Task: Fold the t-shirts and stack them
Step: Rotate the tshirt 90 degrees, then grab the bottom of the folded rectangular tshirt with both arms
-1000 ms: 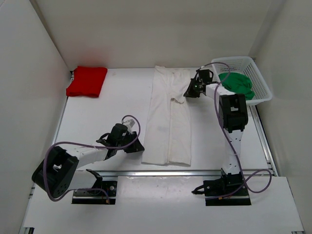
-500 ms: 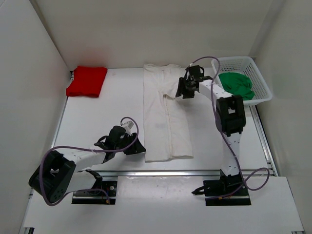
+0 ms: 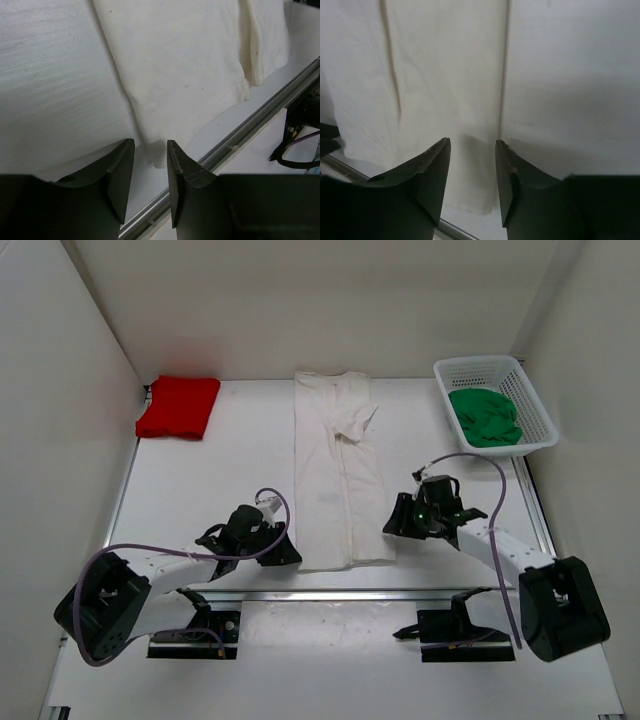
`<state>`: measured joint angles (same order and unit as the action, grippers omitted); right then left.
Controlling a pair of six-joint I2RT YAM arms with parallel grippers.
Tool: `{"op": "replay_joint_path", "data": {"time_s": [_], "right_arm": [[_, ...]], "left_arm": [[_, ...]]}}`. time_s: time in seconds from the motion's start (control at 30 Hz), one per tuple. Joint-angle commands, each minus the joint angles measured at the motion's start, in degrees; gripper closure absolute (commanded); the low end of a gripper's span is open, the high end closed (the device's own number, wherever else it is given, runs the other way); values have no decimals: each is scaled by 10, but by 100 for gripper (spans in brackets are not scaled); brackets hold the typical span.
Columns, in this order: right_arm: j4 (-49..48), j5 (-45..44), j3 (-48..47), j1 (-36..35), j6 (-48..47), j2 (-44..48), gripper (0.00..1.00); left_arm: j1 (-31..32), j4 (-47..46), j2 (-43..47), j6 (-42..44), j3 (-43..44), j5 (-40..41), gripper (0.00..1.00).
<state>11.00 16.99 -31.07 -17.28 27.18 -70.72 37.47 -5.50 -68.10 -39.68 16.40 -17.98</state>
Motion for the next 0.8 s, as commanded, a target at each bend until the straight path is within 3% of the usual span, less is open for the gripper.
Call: {"op": "replay_joint_path", "data": {"time_s": [0.0, 0.07, 0.43, 0.53, 0.6, 0.7, 0.77], "right_arm": [[-12, 15, 44, -6, 20, 73, 59], [-6, 20, 72, 0, 37, 108, 54], [32, 9, 182, -33, 96, 215, 61], [19, 30, 194, -20, 103, 230, 83], [11, 30, 196, -29, 109, 235, 92], [23, 23, 187, -49, 113, 249, 100], [55, 16, 185, -72, 131, 274, 100]], "left_arm": [[8, 86, -1, 20, -31, 11, 55], [6, 92, 4, 23, -38, 19, 55], [20, 87, 9, 14, -40, 8, 55], [23, 83, 5, 8, -40, 3, 57], [38, 75, -8, 6, -30, 0, 59], [41, 61, -27, 0, -25, -16, 74], [40, 61, -22, 1, -33, -27, 92]]}}
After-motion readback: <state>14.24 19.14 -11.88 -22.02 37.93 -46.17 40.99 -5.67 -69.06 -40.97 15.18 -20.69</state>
